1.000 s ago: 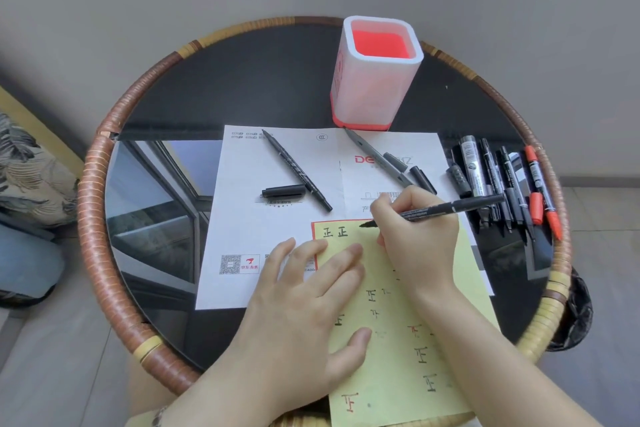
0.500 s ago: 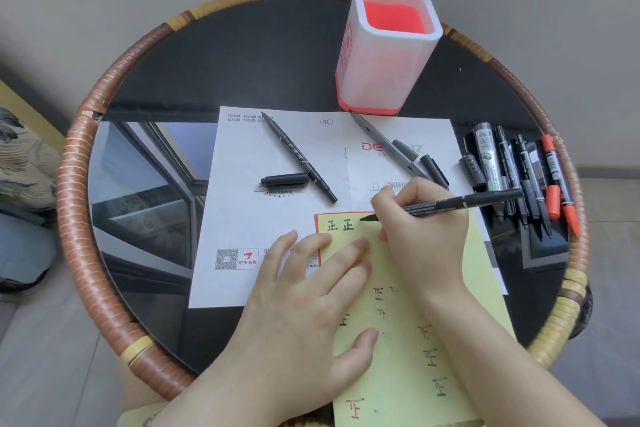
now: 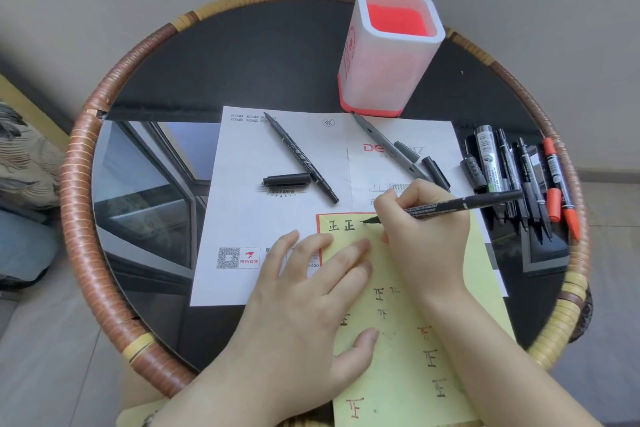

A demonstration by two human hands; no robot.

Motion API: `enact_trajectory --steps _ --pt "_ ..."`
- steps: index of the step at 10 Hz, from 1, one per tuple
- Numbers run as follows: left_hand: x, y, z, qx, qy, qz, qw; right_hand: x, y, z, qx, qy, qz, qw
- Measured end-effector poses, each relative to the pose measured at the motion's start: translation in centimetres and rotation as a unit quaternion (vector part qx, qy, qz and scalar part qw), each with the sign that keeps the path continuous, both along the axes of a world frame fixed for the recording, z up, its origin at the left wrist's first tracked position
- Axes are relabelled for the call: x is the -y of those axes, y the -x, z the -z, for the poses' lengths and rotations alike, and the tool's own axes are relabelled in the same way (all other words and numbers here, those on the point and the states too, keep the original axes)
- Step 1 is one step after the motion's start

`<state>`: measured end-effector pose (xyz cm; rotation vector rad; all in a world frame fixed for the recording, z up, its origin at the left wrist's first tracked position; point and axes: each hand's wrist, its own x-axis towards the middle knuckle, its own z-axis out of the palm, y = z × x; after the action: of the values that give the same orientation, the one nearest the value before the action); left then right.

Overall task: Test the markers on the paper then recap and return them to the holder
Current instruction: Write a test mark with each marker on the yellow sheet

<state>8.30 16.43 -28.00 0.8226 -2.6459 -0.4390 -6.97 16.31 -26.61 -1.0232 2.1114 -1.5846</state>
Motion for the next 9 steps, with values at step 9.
enact_trajectory --steps 9 --pt "0.05 0.07 -0.10 0.006 0.000 0.002 1.000 -0.03 -0.15 0.05 -0.004 -0.001 -0.013 1.000"
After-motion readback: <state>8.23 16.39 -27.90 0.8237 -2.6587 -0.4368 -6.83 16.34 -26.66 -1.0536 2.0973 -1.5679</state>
